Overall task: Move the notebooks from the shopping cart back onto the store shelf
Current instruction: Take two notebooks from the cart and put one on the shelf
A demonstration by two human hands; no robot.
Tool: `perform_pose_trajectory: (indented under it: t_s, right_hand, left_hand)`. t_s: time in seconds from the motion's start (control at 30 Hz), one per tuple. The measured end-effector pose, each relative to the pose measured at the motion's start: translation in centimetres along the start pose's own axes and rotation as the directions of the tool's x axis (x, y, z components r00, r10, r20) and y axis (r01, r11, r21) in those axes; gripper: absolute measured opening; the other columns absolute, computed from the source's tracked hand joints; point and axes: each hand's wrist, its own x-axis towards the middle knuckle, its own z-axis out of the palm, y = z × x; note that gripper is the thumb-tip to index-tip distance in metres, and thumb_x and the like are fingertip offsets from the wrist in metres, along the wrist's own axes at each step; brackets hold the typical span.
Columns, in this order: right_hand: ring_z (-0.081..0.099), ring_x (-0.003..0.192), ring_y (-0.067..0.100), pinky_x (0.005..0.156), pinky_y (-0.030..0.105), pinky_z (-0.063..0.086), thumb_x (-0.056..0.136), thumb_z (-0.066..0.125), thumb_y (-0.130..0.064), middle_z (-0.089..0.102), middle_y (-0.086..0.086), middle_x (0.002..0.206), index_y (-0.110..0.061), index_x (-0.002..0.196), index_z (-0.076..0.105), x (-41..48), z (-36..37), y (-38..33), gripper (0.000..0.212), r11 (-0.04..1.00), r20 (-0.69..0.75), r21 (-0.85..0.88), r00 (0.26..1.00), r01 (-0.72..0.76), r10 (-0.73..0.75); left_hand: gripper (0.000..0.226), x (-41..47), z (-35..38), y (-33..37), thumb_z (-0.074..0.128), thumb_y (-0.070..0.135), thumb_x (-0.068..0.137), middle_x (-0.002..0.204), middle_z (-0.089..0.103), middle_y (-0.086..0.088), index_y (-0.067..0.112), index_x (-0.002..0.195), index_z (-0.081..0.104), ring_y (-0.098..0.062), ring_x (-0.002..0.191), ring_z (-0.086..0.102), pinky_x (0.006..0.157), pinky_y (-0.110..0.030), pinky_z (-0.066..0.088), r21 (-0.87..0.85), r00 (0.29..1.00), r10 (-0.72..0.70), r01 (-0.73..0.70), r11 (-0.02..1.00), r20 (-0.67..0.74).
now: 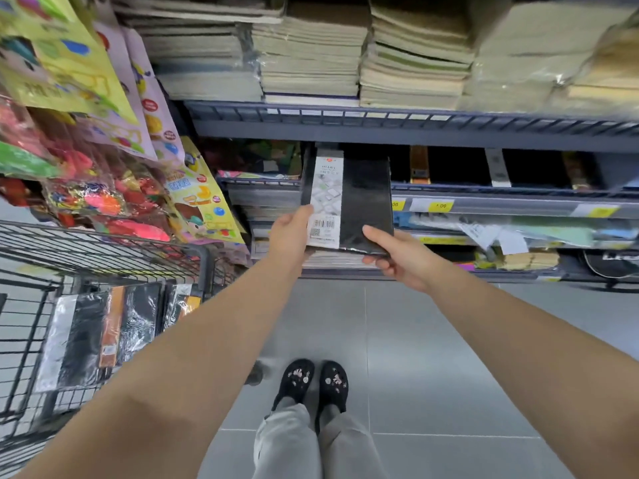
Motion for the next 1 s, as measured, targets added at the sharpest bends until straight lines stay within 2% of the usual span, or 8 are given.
perform_pose_trajectory:
  t_s: [0.13, 0.23, 0.3, 0.4, 0.47, 0.6, 0.8, 1.0]
  right_hand:
    - [0.054, 0.051, 0.004, 0.042, 0.014, 0.038, 0.083, 0.070, -0.039, 0.064, 0.008, 0.089, -0.017, 0.103, 0.054, 3.3, -0.1, -2.0, 0.034, 0.988, -0.094, 0.149, 0.994, -0.038, 0.053]
    - [0.053, 0.057, 0.006, 0.056, 0.016, 0.049, 0.082, 0.072, -0.033, 0.065, 0.006, 0.094, -0.013, 0.111, 0.057, 4.4, 0.0, -1.0, 0.039, 0.939, -0.130, 0.340, 0.986, -0.051, 0.101]
    - [0.055, 0.065, 0.009, 0.068, 0.020, 0.051, 0.086, 0.069, -0.029, 0.066, 0.006, 0.096, -0.012, 0.106, 0.059, 4.5, 0.2, 0.5, 0.028, 0.914, -0.071, 0.396, 0.989, -0.088, 0.126]
    - [0.060, 0.074, 0.013, 0.072, 0.022, 0.054, 0.088, 0.066, -0.029, 0.068, 0.006, 0.096, -0.015, 0.101, 0.061, 5.0, 1.1, 1.8, 0.020, 0.914, 0.036, 0.375, 0.987, -0.156, 0.154]
    - [0.064, 0.079, 0.014, 0.070, 0.022, 0.056, 0.088, 0.065, -0.032, 0.069, 0.005, 0.099, -0.015, 0.108, 0.058, 5.8, 2.0, 1.3, 0.027, 0.905, 0.047, 0.399, 0.989, -0.146, 0.139]
    - [0.065, 0.088, 0.014, 0.076, 0.022, 0.054, 0.094, 0.057, -0.024, 0.069, 0.007, 0.099, -0.011, 0.101, 0.058, 7.7, 4.0, -0.6, 0.014, 0.834, 0.040, 0.543, 0.995, -0.099, 0.092]
    - [0.066, 0.091, 0.019, 0.069, 0.021, 0.057, 0.097, 0.053, -0.014, 0.062, 0.019, 0.123, 0.001, 0.118, 0.053, 10.7, 5.4, -3.5, 0.026, 0.755, -0.044, 0.655, 0.997, -0.024, 0.071]
    - [0.062, 0.113, 0.024, 0.081, 0.025, 0.051, 0.097, 0.051, -0.013, 0.063, 0.017, 0.123, 0.001, 0.124, 0.052, 12.7, 5.1, -5.7, 0.030, 0.780, -0.107, 0.626, 0.991, 0.004, 0.081]
  left_hand:
    - [0.027, 3.6, -0.2, 1.5, 0.046, 0.039, 0.095, 0.109, 0.066, -0.006, 0.017, 0.099, 0.060, -0.024, 0.101, 0.062, 0.080, -0.034, 0.052, 0.179, 1.000, -0.015, 0.018, 0.984, -0.015]
    - [0.027, 5.9, -1.8, 1.4, 0.038, 0.030, 0.098, 0.116, 0.061, -0.013, 0.012, 0.104, 0.057, -0.031, 0.106, 0.058, 0.098, -0.035, 0.045, 0.455, 0.973, 0.187, -0.104, 0.884, -0.139]
    - [0.038, 6.8, -2.7, 1.7, 0.040, 0.023, 0.098, 0.114, 0.058, -0.009, 0.013, 0.132, 0.050, -0.025, 0.090, 0.059, 0.082, -0.028, 0.047, 0.609, 0.956, 0.280, -0.173, 0.774, -0.086]
    - [0.059, 9.0, -3.5, 2.2, 0.047, 0.022, 0.094, 0.143, 0.045, -0.010, 0.018, 0.150, 0.028, -0.031, 0.113, 0.056, 0.095, -0.034, 0.047, 0.860, 0.916, 0.370, -0.310, 0.405, 0.156]
    - [0.070, 10.4, -3.4, 2.7, 0.049, 0.022, 0.092, 0.159, 0.017, -0.009, 0.019, 0.153, 0.014, -0.031, 0.143, 0.023, 0.115, -0.041, 0.027, 0.928, 0.886, 0.351, -0.358, 0.102, 0.303]
    - [0.085, 12.1, -2.7, 3.2, 0.052, 0.028, 0.092, 0.162, -0.008, -0.003, 0.019, 0.153, -0.007, -0.026, 0.148, -0.007, 0.120, -0.045, 0.010, 0.934, 0.904, 0.252, -0.304, -0.191, 0.345]
    - [0.091, 12.4, -2.3, 2.6, 0.059, 0.028, 0.089, 0.161, -0.002, -0.007, 0.012, 0.153, -0.003, -0.027, 0.148, -0.006, 0.120, -0.042, 0.013, 0.939, 0.908, 0.272, -0.262, -0.224, 0.318]
    - [0.095, 12.3, -2.4, 1.5, 0.058, 0.029, 0.089, 0.161, -0.012, -0.003, 0.015, 0.152, -0.012, -0.025, 0.148, -0.012, 0.120, -0.041, 0.014, 0.946, 0.916, 0.273, -0.239, -0.217, 0.294]
